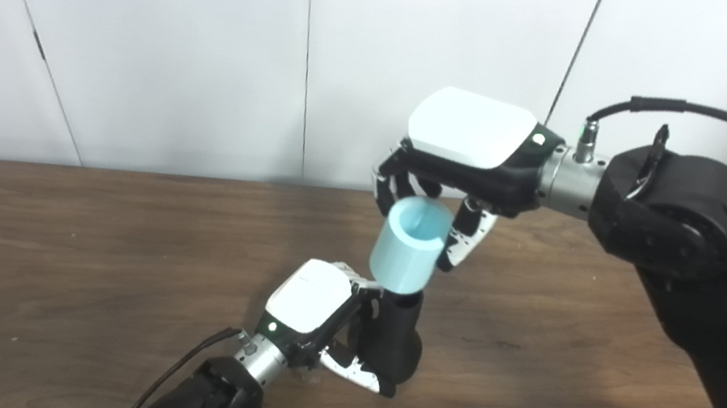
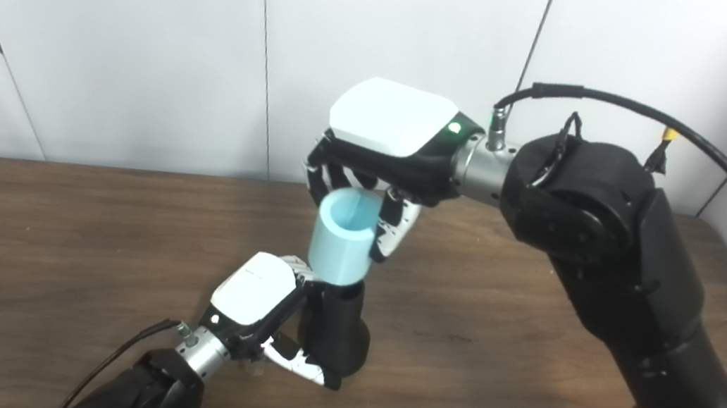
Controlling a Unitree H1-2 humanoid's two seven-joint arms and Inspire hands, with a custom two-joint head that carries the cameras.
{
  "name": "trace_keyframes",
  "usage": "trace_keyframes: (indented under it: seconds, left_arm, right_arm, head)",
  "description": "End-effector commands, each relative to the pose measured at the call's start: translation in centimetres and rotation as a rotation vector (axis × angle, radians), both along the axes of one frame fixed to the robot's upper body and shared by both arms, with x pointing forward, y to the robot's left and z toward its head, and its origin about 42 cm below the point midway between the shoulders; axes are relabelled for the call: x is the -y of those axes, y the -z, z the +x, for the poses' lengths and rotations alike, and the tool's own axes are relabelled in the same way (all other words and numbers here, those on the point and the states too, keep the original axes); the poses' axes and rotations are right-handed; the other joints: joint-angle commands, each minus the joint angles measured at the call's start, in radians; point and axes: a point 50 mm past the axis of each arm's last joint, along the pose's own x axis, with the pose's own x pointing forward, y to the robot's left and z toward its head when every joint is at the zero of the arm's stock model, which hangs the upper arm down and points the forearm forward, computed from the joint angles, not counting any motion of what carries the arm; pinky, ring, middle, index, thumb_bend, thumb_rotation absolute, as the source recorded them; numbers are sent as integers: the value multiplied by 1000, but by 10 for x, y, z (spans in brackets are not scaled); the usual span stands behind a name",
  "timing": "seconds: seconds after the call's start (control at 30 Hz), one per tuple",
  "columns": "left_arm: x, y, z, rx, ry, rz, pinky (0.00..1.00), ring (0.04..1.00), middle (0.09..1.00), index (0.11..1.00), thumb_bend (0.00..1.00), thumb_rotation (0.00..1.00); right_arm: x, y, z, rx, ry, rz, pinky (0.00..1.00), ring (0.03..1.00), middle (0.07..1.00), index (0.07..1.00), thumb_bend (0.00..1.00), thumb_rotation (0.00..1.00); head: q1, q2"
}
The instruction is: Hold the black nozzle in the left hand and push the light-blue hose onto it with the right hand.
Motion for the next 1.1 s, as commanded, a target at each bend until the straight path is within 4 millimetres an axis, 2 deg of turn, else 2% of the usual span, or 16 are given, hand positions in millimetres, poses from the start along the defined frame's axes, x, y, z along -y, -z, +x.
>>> trace_keyframes:
  seconds: [0.0,0.13,0.17,0.2,0.27,1.07]
  left_arm:
    - [-58,92,-53,-292,-108,235,703,534,459,510,523,0]
    - [-58,94,-54,-289,-108,241,704,534,457,510,523,0]
    - [-58,95,-54,-287,-107,242,699,531,456,510,523,0]
    - [-58,95,-54,-285,-105,240,696,529,457,510,523,0]
    - [-58,94,-54,-286,-103,226,695,526,454,512,523,0]
    - [-52,91,-59,-284,-93,237,707,533,457,510,523,0]
  right_arm:
    - [2,-33,-7,81,-17,-2,134,368,447,513,515,0]
    - [4,-32,-5,51,-33,-24,137,368,444,514,516,0]
    - [4,-31,-5,50,-36,-25,132,279,420,501,521,0]
    - [5,-31,-5,49,-35,-30,129,233,407,493,523,0]
    - [5,-31,-5,48,-21,-43,130,197,397,487,525,0]
    - [-1,-17,-4,76,12,-9,156,213,415,486,526,0]
  head:
    - [-3,3]
    - [-4,0]
    - [-5,0]
    - [-5,0]
    - [-6,5]
    - [5,8]
